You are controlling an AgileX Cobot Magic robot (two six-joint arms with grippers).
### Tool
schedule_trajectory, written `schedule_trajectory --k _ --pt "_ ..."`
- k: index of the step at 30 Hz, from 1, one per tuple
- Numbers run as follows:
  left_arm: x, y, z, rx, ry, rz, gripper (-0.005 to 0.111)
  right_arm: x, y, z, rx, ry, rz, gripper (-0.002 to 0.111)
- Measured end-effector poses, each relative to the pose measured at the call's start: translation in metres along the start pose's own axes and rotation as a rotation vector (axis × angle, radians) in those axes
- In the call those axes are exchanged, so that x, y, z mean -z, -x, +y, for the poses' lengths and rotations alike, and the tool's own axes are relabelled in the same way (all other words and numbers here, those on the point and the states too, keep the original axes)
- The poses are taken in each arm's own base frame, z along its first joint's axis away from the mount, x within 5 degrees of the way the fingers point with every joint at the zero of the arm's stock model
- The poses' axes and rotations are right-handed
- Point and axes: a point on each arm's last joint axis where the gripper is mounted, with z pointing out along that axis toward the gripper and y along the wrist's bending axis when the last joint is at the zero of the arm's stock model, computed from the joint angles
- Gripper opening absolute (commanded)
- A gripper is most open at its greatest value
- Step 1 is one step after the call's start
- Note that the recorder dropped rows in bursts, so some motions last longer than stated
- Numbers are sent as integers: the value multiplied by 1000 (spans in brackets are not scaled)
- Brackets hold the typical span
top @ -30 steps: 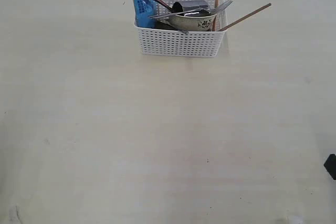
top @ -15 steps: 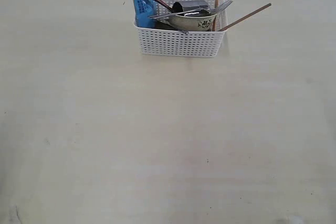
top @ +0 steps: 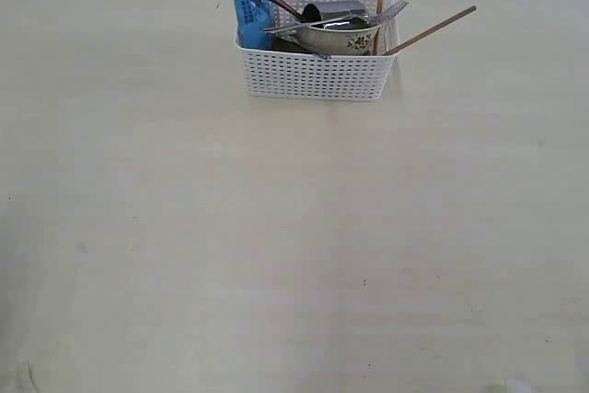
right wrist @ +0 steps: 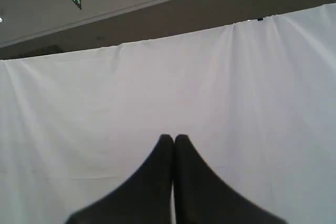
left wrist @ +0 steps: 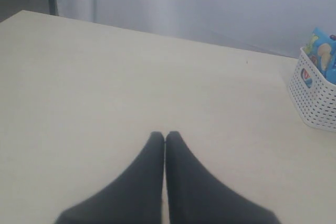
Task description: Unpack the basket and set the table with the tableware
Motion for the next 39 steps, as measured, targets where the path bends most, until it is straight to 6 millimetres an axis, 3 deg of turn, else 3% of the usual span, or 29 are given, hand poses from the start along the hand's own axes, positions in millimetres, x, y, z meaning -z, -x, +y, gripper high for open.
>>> schedule_trajectory --k 3,6,10,13,17,19,23,26,32,39 --pt "0 0 0 0 0 0 0 -46 11 7 6 -15 93 0" --pt "0 0 0 0 0 0 0 -110 9 16 19 -28 298 0" --pt "0 0 0 0 0 0 0 -187 -23 23 63 -32 704 3" --pt "0 0 0 0 0 0 0 -215 -68 19 85 -38 997 20" --pt "0 0 0 0 0 0 0 -221 -135 8 54 -74 1251 62" --pt "0 0 0 0 0 0 0 -213 -169 2 -2 -110 1342 71" --pt "0 0 0 0 0 0 0 -193 -214 -5 -150 -211 1393 67" --pt "0 0 0 0 0 0 0 -183 -234 -3 -218 -265 1366 65" --pt "0 0 0 0 0 0 0 -174 -255 12 -282 -314 1285 65" --pt "0 0 0 0 0 0 0 -170 -278 12 -317 -393 1243 65"
